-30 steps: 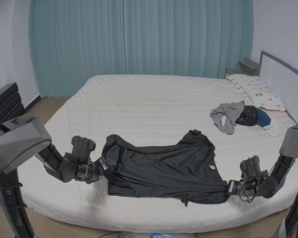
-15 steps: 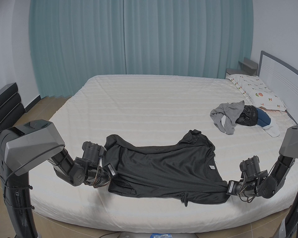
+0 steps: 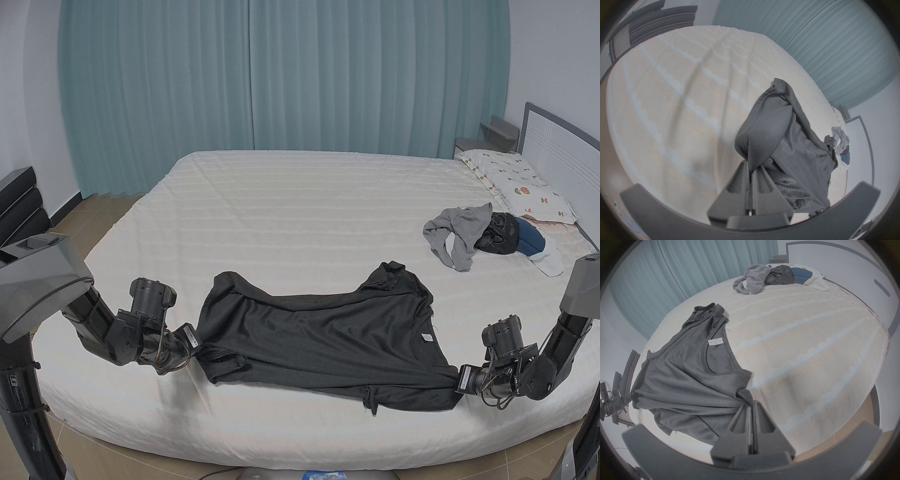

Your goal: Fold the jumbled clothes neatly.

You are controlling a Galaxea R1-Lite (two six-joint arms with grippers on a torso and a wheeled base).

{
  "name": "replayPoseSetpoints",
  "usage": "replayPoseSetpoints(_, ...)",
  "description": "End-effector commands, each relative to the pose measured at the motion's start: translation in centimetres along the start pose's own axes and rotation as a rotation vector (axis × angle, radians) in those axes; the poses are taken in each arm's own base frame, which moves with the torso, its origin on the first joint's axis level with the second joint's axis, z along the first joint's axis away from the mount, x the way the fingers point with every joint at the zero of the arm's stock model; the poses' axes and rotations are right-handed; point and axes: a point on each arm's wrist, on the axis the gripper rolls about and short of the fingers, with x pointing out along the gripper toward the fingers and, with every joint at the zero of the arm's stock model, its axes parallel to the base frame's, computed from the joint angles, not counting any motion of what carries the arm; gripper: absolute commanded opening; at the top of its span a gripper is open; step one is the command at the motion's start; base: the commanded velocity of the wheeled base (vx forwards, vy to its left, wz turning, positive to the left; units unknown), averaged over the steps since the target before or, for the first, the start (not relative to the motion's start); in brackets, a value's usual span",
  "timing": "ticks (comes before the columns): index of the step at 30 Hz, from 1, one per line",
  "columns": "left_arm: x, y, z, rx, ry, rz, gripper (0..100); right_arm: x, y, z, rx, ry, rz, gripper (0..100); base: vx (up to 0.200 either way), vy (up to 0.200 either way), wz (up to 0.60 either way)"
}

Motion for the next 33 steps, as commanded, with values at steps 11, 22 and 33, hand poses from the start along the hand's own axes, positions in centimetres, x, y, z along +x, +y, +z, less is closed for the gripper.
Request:
replayPoseSetpoints(11,-1.6,1.7,0.6,-0.008,0.073,-0.009,0,0.0,-0.3,0.8,0.025,-0.026,-0.004,0,0.000,0.000,0.00)
replayPoseSetpoints(22,-1.8,1.8,0.8,-0.013,0.084,-0.033,100,0.0,-0.3,0.8,0.024,-0.025,-0.003,100,0.000,0.000,0.00)
replayPoseSetpoints(33,-3.7,0.6,-0.9,0.035,0.104,-0.074,100,-0.9,0.0,1.3,0.037,-0.054,0.032,100,0.000,0.000,0.00)
